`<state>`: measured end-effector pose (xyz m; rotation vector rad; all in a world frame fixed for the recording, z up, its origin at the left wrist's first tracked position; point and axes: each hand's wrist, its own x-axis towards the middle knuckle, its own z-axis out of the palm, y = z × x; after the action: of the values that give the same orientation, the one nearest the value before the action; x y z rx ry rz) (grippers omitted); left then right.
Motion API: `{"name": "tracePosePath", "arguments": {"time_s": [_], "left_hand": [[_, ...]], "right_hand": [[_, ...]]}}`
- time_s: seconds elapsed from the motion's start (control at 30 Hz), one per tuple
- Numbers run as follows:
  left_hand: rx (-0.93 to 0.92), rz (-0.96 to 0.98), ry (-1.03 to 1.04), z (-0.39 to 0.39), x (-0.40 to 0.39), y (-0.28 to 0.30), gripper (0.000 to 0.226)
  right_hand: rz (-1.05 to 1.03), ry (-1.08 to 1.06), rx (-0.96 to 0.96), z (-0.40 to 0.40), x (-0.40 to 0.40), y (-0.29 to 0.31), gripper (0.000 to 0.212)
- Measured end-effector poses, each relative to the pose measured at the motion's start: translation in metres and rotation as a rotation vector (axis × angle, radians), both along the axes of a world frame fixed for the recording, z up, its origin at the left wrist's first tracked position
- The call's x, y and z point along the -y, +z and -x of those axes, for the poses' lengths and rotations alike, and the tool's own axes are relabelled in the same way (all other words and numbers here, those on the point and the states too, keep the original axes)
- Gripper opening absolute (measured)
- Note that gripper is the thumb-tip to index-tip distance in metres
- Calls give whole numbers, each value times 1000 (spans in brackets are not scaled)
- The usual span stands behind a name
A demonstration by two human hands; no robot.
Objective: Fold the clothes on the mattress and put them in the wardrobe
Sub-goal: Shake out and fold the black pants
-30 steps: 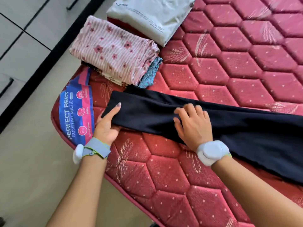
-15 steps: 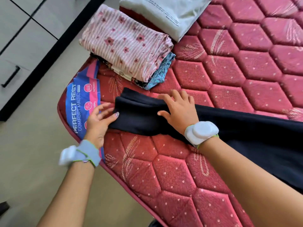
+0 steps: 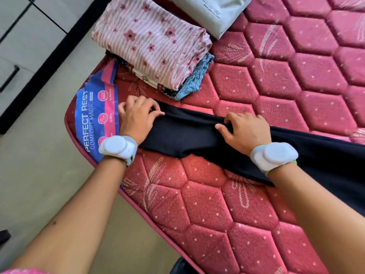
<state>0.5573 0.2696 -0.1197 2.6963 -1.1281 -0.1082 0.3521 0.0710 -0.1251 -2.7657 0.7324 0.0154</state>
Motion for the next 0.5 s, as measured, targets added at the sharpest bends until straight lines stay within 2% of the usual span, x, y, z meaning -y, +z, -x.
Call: {"name": "tracePosePath", "arguments": {"time_s": [0.1, 0.23, 0.33, 0.4, 0.5], "left_hand": [[-15, 74, 48, -6, 12, 3, 33], [-12, -130, 295, 9, 19, -13, 59], [-10, -141, 466, 23, 15, -13, 73], [-15, -213, 447, 24, 12, -12, 77], [-108, -161, 411, 13, 12, -6, 69]], "right_hand": [[-61, -55, 84, 0, 13, -5, 35], [171, -76, 46, 2, 7, -23, 41], [212, -270, 109, 11, -5, -21, 32], [227, -341, 223, 23, -18, -20, 24], [196, -213, 258, 46, -41, -25, 20]]}}
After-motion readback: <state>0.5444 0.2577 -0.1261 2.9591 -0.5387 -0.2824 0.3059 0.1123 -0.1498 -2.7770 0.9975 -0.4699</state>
